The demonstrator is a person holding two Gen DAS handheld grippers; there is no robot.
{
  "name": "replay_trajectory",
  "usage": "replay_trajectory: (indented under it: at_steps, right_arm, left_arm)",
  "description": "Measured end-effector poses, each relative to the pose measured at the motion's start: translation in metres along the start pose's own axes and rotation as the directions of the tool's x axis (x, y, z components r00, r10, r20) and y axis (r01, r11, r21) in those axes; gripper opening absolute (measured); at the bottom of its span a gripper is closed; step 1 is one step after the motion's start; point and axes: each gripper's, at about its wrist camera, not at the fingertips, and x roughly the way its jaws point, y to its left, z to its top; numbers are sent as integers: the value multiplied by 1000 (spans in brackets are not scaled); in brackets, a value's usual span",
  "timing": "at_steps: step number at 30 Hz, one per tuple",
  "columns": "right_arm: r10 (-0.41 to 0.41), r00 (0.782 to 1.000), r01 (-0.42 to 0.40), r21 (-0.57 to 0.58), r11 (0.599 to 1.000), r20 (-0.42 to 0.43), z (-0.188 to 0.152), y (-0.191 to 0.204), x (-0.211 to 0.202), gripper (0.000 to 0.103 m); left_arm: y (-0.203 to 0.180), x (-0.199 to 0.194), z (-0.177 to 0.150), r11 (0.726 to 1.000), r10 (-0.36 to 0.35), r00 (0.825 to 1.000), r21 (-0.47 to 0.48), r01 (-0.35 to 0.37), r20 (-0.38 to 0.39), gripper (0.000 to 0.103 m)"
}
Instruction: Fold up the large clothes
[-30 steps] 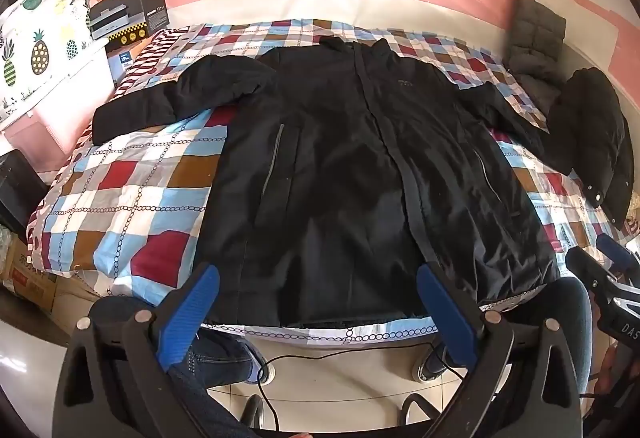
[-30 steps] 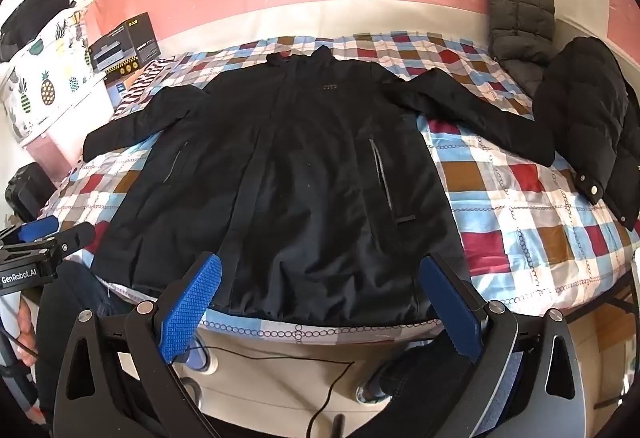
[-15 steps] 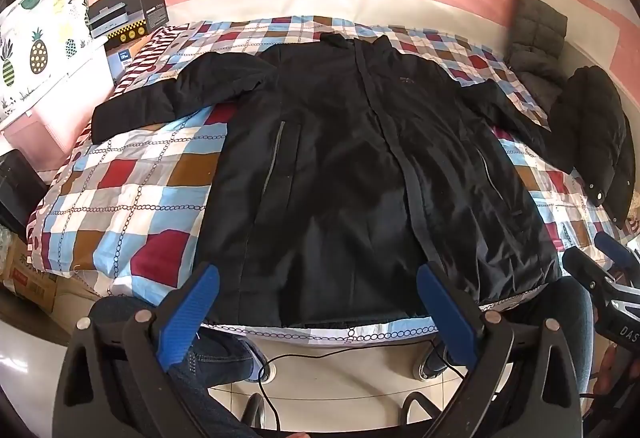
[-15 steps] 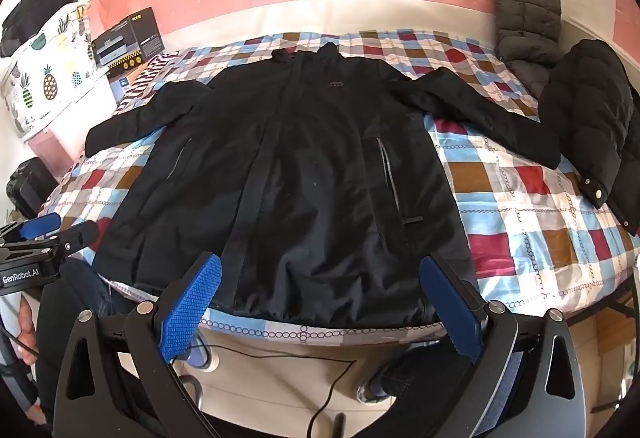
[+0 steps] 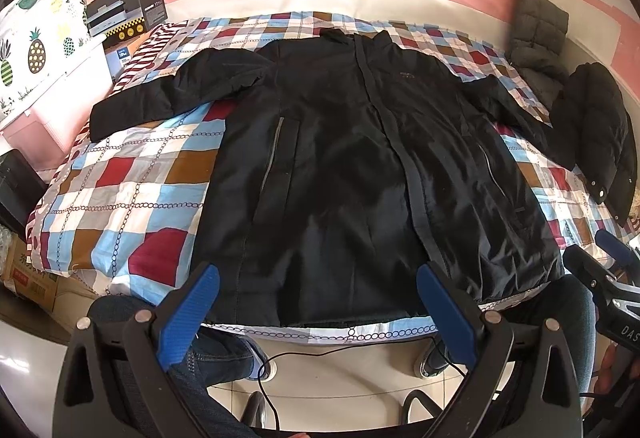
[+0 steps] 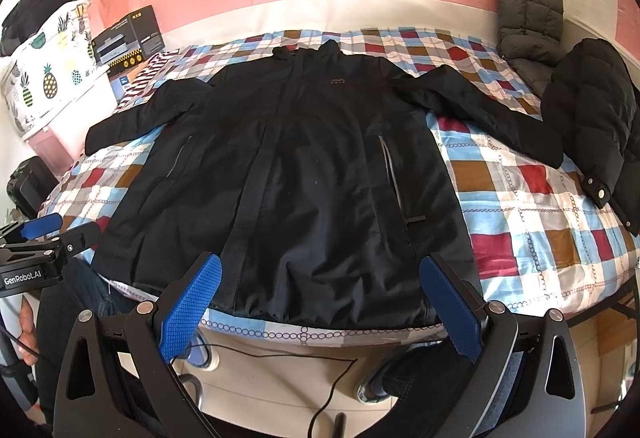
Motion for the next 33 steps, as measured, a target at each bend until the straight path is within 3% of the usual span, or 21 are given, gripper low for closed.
replay_trajectory:
  at_steps: [33]
  right_arm:
    - [9,1000,-10,-16,1000,-26,3,1,13,100]
  left_arm:
    - [-5,12,3,1000,-3,999,10,4,-34,101]
